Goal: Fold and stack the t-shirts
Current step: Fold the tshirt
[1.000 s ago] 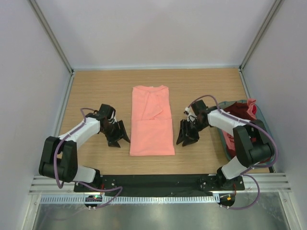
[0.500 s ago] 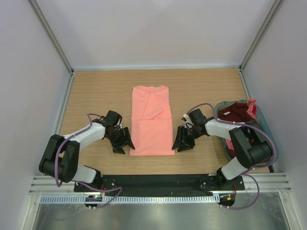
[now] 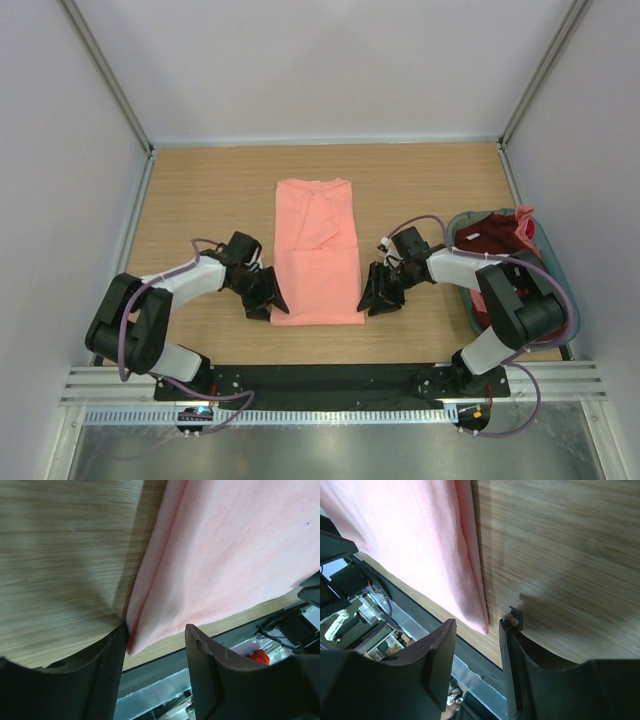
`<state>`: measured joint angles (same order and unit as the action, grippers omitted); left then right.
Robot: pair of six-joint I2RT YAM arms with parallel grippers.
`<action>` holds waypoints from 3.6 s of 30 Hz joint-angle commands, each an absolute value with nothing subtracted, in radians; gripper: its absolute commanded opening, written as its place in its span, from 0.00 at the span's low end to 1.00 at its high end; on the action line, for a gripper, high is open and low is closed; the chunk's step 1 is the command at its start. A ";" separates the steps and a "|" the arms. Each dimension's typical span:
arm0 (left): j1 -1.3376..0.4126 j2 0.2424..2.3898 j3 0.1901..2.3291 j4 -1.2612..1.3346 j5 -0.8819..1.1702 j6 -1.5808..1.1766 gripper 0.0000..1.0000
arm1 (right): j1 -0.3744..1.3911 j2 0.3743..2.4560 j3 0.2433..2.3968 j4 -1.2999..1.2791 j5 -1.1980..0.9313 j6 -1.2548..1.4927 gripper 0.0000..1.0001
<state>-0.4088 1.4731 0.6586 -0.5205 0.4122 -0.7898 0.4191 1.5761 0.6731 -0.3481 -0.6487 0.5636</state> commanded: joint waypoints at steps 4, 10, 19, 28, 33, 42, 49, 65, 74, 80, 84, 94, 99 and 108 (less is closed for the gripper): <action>-0.425 1.618 0.569 -0.403 0.210 -0.741 0.50 | 0.425 1.574 0.658 -0.328 -0.604 0.554 0.47; -0.426 1.644 0.572 -0.371 0.229 -0.735 0.34 | 0.426 1.543 0.629 -0.313 -0.580 0.558 0.50; -0.428 1.632 0.580 -0.394 0.233 -0.739 0.15 | 0.426 1.502 0.630 -0.396 -0.471 0.517 0.53; -0.426 1.641 0.580 -0.394 0.242 -0.736 0.10 | 0.440 1.557 0.635 -0.353 -0.436 0.532 0.54; -0.426 1.640 0.586 -0.399 0.244 -0.736 0.08 | 0.460 1.589 0.612 -0.269 -0.417 0.551 0.54; -0.428 1.631 0.595 -0.405 0.261 -0.741 0.06 | 0.463 1.594 0.580 -0.178 -0.417 0.560 0.54; -0.428 1.623 0.606 -0.407 0.268 -0.744 0.04 | 0.465 1.600 0.489 -0.017 -0.494 0.653 0.37; -0.448 1.416 0.615 -0.561 0.278 -0.794 0.00 | 0.465 1.381 0.588 -0.311 -0.517 0.624 0.01; -0.561 1.142 0.669 -0.735 0.281 -0.934 0.00 | 0.479 1.152 0.606 -0.539 -0.603 0.661 0.01; -0.586 1.040 0.801 -0.871 0.216 -1.009 0.00 | 0.473 1.107 0.741 -0.684 -0.624 0.667 0.01; -0.581 1.148 0.926 -0.884 0.224 -0.993 0.00 | 0.439 1.196 0.853 -0.693 -0.644 0.664 0.01; -0.447 1.510 1.288 -0.879 0.293 -0.835 0.00 | 0.319 1.581 1.202 -0.747 -0.735 0.575 0.01; -0.364 1.676 1.439 -0.925 0.344 -0.740 0.00 | 0.279 1.739 1.330 -0.752 -0.767 0.552 0.01; -0.304 1.908 1.669 -0.942 0.420 -0.675 0.00 | 0.245 1.943 1.538 -0.724 -0.792 0.594 0.01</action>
<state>-0.3168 1.8824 1.5810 -0.9249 0.3618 -0.7216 0.2539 1.9270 1.4525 -0.7345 -0.7559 0.5762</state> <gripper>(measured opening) 0.043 0.072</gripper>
